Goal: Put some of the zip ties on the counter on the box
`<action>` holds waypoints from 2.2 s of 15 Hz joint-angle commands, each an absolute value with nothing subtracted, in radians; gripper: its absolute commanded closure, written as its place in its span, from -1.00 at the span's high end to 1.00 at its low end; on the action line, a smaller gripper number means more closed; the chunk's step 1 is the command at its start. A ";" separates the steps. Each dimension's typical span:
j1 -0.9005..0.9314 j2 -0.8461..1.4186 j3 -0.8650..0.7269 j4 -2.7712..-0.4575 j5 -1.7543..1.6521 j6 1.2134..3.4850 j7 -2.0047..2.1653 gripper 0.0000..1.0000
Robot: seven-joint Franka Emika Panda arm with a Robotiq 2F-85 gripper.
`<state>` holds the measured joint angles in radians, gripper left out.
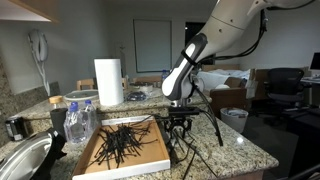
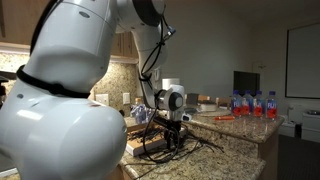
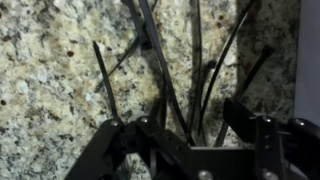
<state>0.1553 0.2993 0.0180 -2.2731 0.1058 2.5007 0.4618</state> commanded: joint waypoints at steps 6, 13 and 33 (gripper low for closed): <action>0.181 0.303 -0.002 -2.300 0.040 2.550 0.520 -0.86; 0.182 0.295 -0.004 -2.308 0.039 2.554 0.521 -0.87; 0.253 0.061 0.118 -2.173 -0.182 2.424 0.597 -0.85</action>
<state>0.2322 0.0732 0.0754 -2.2458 -0.1139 2.5037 0.5035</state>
